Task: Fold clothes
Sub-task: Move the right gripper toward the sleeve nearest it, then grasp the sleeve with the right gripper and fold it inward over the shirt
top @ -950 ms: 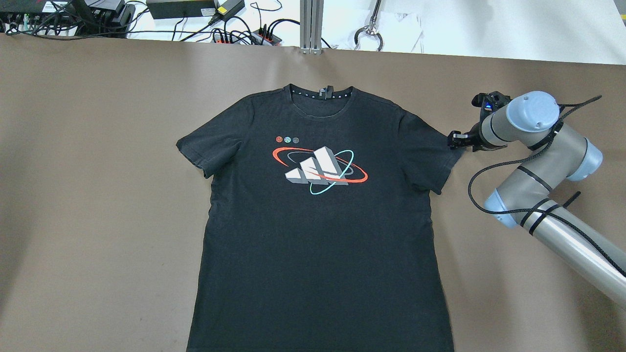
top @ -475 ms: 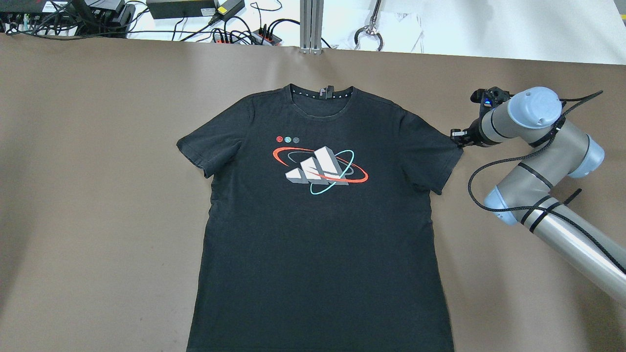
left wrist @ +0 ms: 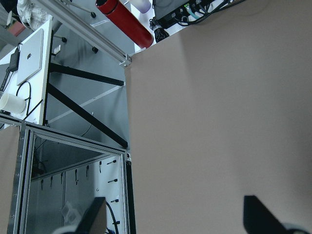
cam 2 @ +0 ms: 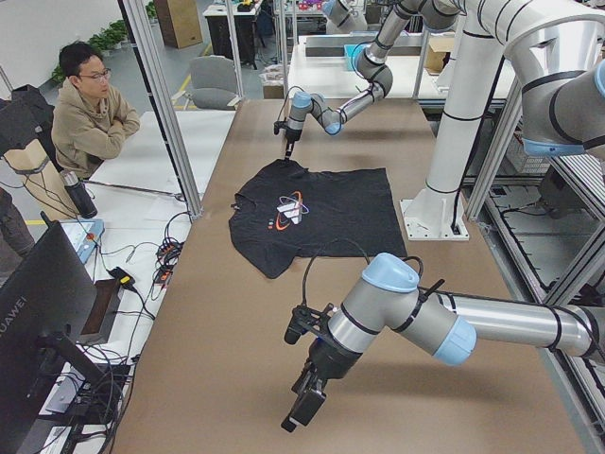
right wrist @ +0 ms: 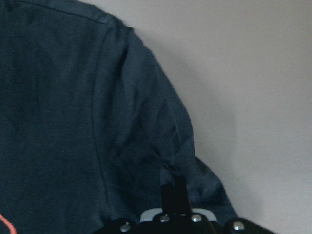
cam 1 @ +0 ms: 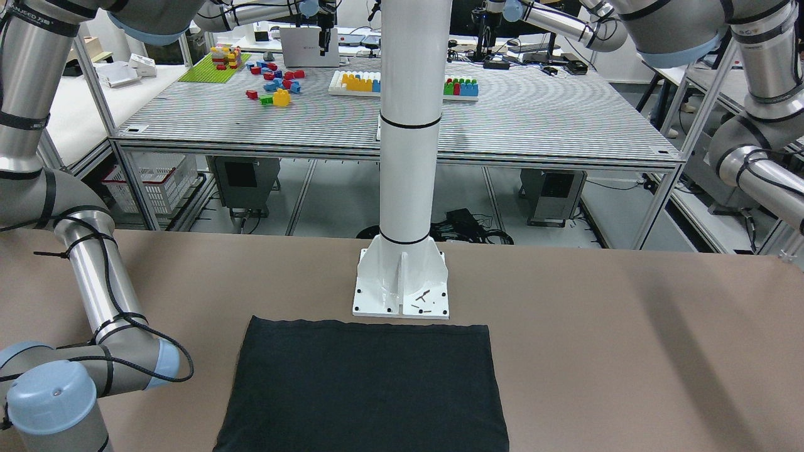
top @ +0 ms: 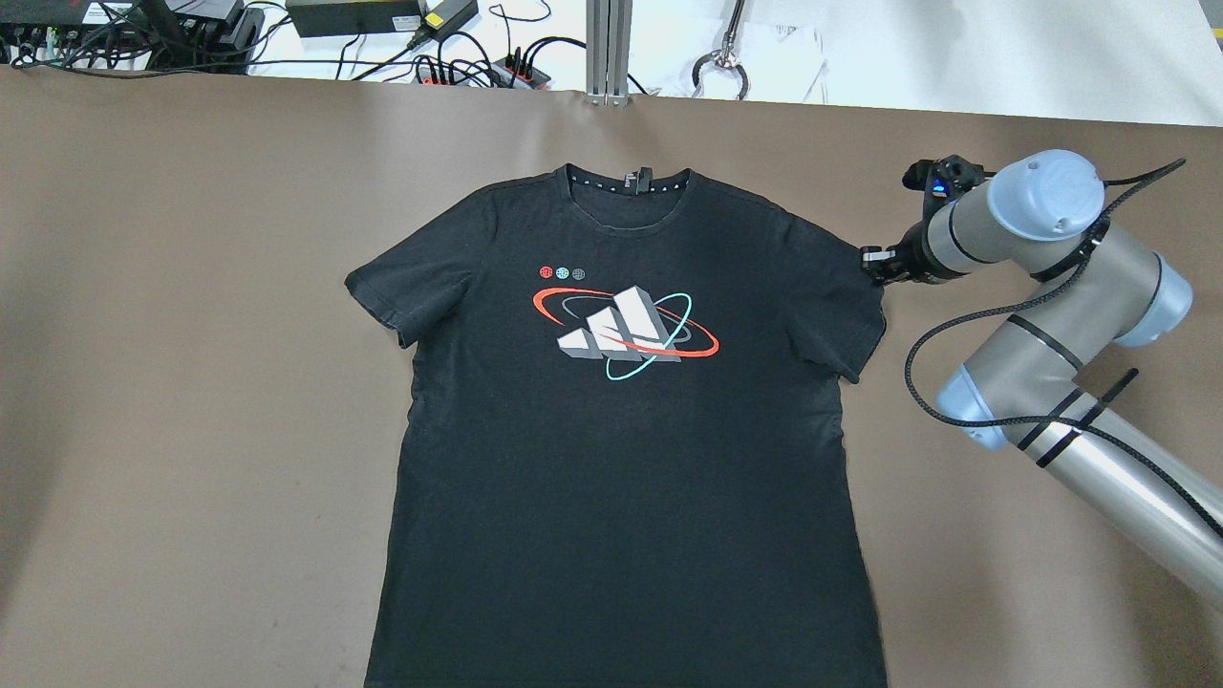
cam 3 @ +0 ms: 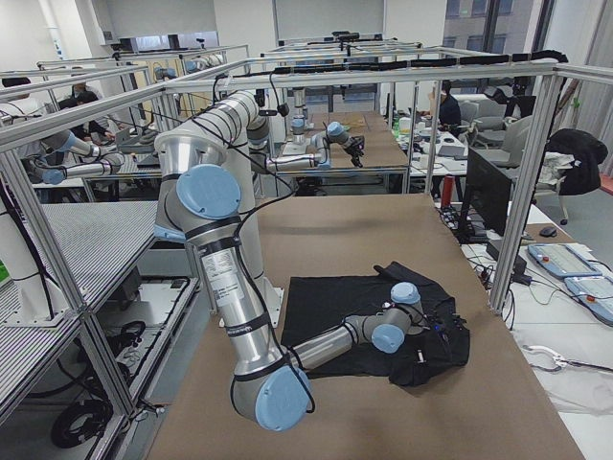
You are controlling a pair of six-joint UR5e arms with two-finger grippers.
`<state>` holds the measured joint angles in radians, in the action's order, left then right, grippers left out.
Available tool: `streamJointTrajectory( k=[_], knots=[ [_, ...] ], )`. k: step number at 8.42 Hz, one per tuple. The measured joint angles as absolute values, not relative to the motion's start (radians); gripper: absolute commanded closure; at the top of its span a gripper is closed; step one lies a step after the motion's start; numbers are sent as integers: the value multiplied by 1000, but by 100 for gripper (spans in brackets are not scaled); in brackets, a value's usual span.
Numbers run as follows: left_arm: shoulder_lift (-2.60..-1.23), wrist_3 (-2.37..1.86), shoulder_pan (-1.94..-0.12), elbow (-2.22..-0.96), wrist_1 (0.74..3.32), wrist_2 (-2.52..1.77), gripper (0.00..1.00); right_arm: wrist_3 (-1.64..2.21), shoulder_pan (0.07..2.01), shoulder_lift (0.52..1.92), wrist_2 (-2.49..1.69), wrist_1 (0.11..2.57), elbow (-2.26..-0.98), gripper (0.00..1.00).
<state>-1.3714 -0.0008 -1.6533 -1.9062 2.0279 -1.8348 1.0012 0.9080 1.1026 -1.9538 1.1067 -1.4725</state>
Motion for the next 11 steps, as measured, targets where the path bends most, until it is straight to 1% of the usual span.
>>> streamJointTrajectory(
  k=[2, 3, 6, 9, 11],
  knots=[
    [-1370, -1, -1652, -1907, 2028, -1835, 0, 1035, 867, 1039, -1921, 1159, -1466, 100],
    [-1369, -1, -1652, -1906, 2028, -1835, 0, 1043, 859, 1002, -1912, 1182, -1442, 100],
    [-1366, 0, -1652, -1904, 2028, -1834, 0, 1064, 839, 883, -1895, 1201, -1325, 100],
    [-1365, -1, -1652, -1904, 2027, -1833, 0, 1092, 813, 849, -1839, 1201, -1298, 100],
    [-1365, -1, -1652, -1904, 2027, -1833, 0, 1121, 801, 847, -1828, 1200, -1297, 94]
  ],
)
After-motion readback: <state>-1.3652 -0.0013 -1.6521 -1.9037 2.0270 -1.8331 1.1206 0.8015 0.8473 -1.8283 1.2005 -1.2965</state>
